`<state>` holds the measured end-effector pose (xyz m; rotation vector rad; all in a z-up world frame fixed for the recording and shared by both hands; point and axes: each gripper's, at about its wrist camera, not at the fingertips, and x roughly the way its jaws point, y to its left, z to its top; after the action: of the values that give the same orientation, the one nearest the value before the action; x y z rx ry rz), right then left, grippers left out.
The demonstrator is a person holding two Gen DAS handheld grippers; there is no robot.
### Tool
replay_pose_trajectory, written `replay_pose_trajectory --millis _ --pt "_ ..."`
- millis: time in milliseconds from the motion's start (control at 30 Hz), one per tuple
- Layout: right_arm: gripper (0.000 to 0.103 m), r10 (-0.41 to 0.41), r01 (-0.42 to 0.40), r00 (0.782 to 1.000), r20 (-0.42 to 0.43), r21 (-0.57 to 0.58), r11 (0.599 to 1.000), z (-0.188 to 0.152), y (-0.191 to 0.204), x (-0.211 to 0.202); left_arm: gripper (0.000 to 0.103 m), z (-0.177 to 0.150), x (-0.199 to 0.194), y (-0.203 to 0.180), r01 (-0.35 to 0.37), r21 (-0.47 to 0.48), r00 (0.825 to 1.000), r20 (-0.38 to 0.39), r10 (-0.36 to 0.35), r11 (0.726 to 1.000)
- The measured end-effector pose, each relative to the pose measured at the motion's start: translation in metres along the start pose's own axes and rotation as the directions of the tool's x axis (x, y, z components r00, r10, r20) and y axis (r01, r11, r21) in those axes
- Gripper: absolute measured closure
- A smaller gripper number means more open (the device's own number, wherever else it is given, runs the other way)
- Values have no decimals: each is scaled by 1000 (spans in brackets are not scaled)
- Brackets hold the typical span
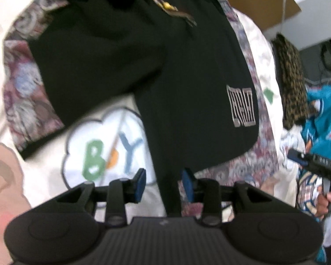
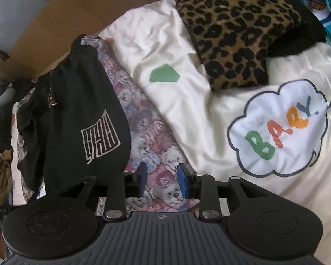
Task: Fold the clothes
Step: 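Open both grippers and lay the black garment flat on the duvet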
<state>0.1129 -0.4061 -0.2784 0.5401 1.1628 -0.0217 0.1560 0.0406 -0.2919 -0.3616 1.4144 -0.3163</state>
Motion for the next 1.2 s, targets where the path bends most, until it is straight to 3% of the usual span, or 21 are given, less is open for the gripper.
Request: replay_pose_trajectory --millis 233,467,733,900,1200 --pt "62 36 -35 999 27 -23 999 2 20 -3 65 28 -32 18 -31 -48 991 132 37 998" --pt "62 51 -50 998 24 -42 998 3 33 -1 60 58 -59 46 -83 -111 960 258 110 990" --pt "60 58 -58 998 -1 -40 998 -1 42 7 57 64 -76 98 -135 -258 928 306 213 957" --pt "60 64 -64 998 -14 -42 997 -3 49 12 50 52 -66 125 -115 -346 942 259 212 931" --pt "59 86 -89 995 -53 -71 993 -12 69 24 49 20 -36 137 -69 -409 975 165 148 910"
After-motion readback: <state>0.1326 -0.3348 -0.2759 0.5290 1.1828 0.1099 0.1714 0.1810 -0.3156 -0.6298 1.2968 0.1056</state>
